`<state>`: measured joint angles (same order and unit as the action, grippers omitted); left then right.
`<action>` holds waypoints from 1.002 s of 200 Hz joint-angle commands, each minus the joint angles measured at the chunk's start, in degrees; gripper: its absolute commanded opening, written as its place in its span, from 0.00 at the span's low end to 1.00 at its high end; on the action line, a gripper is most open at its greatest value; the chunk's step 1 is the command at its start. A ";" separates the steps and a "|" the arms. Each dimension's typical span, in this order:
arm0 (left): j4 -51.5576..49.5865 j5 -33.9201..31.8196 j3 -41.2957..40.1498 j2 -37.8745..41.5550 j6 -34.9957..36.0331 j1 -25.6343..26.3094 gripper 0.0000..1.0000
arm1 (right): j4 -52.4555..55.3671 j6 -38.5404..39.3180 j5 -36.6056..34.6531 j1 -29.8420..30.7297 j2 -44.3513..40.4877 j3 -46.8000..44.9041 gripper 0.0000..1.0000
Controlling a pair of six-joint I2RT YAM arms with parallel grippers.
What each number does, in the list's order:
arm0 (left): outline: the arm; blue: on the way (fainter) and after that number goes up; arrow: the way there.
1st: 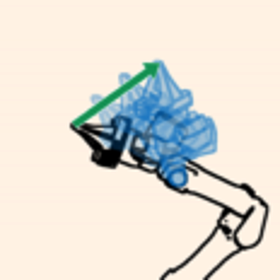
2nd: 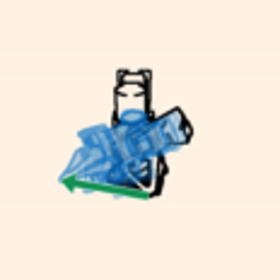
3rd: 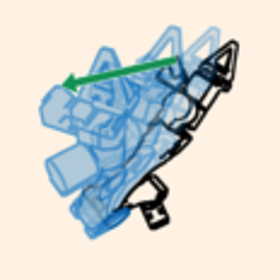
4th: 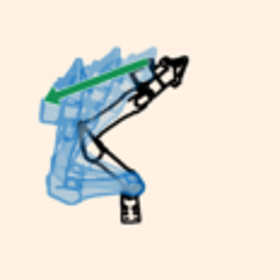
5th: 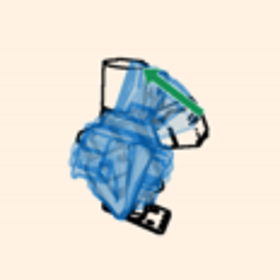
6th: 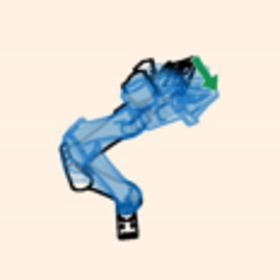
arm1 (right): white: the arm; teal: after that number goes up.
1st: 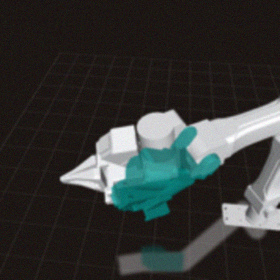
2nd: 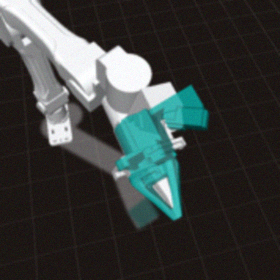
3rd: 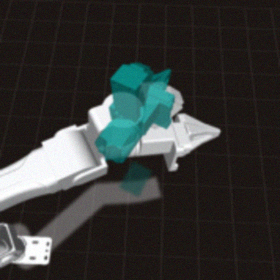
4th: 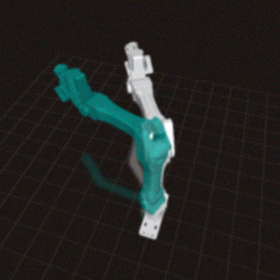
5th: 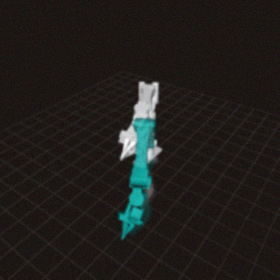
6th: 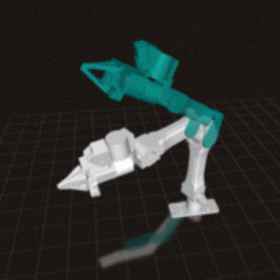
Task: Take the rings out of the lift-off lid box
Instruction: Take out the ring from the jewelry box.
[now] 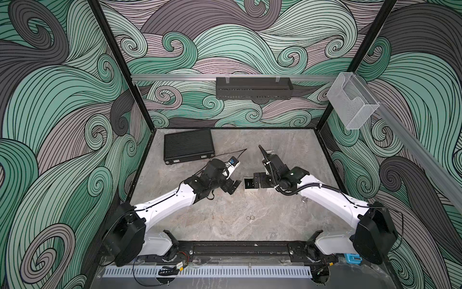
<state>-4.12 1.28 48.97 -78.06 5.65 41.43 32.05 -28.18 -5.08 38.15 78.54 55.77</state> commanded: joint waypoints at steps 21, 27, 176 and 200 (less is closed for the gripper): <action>-3.22 -1.09 6.93 -10.03 1.62 -0.38 0.99 | -6.39 -0.16 5.05 -0.93 1.47 -2.12 0.71; -3.45 -0.94 7.75 -11.23 1.85 -0.38 0.99 | -6.88 -0.26 5.15 -0.97 2.33 -2.01 0.66; 0.04 1.60 14.01 -23.54 1.93 -2.14 0.99 | -14.74 -1.04 6.14 -2.03 17.65 2.23 0.27; 1.33 3.41 13.88 -23.83 1.48 -2.32 0.99 | -14.87 -0.85 5.97 -2.20 18.62 2.76 0.25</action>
<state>-4.75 2.04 61.08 -101.08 7.25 39.51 17.89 -28.73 1.63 36.32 96.01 56.88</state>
